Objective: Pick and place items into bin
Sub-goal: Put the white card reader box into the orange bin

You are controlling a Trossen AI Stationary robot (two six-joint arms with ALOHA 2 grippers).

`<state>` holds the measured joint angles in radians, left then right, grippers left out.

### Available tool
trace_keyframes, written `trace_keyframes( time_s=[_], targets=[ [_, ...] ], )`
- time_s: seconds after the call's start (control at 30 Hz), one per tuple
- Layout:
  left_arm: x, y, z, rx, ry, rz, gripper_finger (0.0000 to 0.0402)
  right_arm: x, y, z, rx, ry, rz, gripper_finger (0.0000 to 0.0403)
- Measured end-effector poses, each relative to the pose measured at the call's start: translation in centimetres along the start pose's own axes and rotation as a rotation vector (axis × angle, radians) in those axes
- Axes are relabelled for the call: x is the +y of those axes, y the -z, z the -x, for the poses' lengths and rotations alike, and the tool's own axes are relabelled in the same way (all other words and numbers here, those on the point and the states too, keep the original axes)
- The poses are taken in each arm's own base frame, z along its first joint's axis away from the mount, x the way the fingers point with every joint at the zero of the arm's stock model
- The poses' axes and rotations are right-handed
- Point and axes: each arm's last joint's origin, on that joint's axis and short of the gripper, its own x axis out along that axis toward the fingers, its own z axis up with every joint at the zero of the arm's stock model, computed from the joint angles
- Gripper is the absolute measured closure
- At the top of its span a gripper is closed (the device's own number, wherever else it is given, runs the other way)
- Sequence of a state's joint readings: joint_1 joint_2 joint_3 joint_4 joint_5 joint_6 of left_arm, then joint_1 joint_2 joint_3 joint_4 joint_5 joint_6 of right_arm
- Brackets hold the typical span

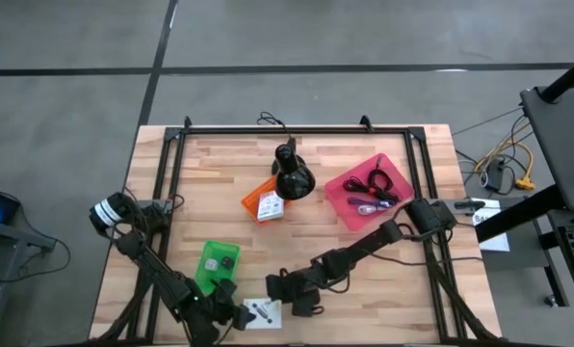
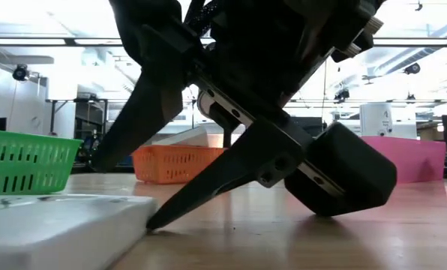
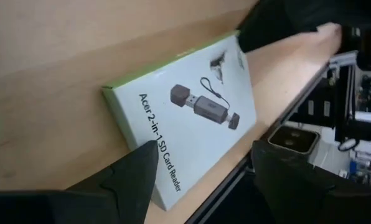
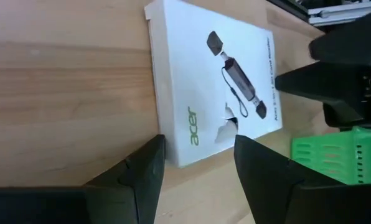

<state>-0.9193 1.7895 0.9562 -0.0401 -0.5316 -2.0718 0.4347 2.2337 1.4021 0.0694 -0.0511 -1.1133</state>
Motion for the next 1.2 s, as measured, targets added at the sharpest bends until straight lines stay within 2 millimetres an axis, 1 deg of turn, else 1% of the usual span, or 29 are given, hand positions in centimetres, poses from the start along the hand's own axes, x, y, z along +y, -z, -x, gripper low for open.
trace_keyframes(
  time_s=[0.13,0.37,0.6,0.83,0.93,1.2],
  targets=[
    [-0.2,-0.2,-0.6,0.003,0.015,-0.040,0.0155,0.4,0.1,0.1,0.020,-0.043,-0.016,0.0223],
    [0.1,-0.5,-0.8,-0.015,0.011,-0.046,0.0156,0.9,0.3,0.2,0.047,-0.095,-0.082,0.0223],
    [0.0,-1.1,-1.1,-0.069,0.019,-0.066,0.0156,1.2,-0.3,0.1,0.017,-0.102,-0.082,0.0223],
    [-0.5,-1.1,-1.4,-0.050,0.061,-0.115,0.0155,0.8,-0.9,-0.1,-0.025,-0.030,-0.050,0.0223],
    [-0.4,-1.3,-1.4,-0.038,0.056,-0.109,0.0155,0.6,-1.0,-0.1,0.000,0.016,-0.062,0.0223],
    [-0.3,-1.3,-1.6,-0.033,0.053,-0.107,0.0155,-0.1,-1.2,0.0,0.015,0.069,-0.083,0.0231]
  ],
)
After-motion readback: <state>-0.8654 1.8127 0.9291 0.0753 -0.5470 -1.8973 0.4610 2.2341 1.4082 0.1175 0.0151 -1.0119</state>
